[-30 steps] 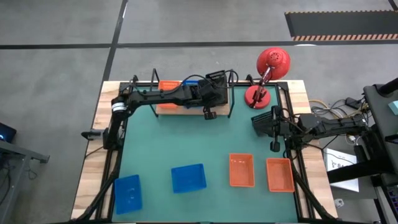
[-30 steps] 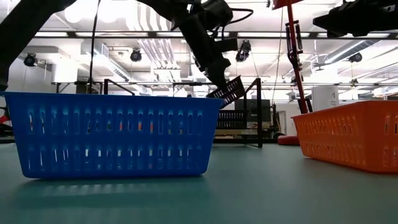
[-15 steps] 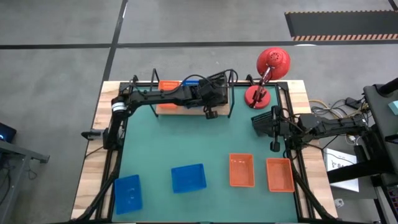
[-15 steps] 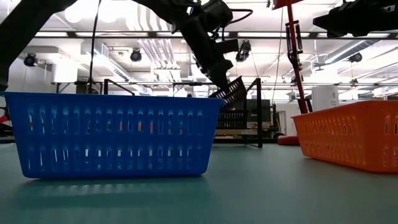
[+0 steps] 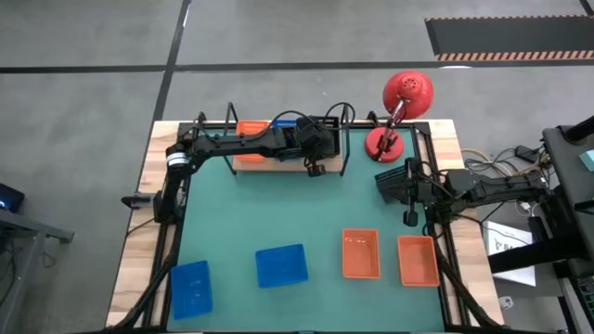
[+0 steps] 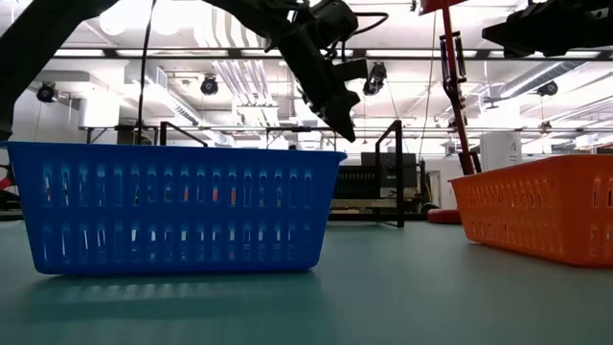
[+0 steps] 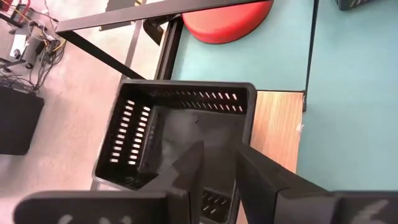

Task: Stack baskets on shelf by color
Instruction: Stack the right blue basket on top of the blue basket on the shelf

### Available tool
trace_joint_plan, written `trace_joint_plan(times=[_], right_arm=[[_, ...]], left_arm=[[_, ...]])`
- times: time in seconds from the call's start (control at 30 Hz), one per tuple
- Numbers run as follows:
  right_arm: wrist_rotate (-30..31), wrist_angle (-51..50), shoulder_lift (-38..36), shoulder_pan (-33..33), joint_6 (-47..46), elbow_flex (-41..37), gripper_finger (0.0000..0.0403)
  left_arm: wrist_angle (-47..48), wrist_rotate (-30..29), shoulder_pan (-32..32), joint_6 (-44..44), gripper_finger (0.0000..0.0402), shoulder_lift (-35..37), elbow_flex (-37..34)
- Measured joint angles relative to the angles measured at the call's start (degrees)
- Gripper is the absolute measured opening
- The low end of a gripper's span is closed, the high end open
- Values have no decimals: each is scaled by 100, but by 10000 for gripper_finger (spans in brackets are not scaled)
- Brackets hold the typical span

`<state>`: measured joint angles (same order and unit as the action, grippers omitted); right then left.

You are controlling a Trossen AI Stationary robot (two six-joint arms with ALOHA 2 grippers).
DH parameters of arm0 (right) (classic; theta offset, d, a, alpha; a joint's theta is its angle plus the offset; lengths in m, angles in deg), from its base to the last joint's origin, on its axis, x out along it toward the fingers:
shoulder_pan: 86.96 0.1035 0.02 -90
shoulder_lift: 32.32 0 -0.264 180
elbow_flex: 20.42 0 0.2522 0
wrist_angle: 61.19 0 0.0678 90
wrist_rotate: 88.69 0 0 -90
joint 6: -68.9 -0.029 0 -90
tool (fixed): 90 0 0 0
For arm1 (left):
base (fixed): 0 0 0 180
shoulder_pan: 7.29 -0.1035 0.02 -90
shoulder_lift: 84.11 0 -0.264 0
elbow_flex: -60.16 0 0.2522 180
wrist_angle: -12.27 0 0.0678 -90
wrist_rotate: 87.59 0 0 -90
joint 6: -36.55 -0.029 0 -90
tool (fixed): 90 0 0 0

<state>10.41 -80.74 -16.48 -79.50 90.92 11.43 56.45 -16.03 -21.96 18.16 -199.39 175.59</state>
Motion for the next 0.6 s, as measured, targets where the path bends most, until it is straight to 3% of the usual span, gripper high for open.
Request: trace_joint_plan(times=[0.33,0.6], right_arm=[[0,-4,0,0,3,0,9],[0,2,0,0,161,0,9]], left_arm=[[0,-6,68,3,89,4,88],[65,13,586,297,89,306,49]])
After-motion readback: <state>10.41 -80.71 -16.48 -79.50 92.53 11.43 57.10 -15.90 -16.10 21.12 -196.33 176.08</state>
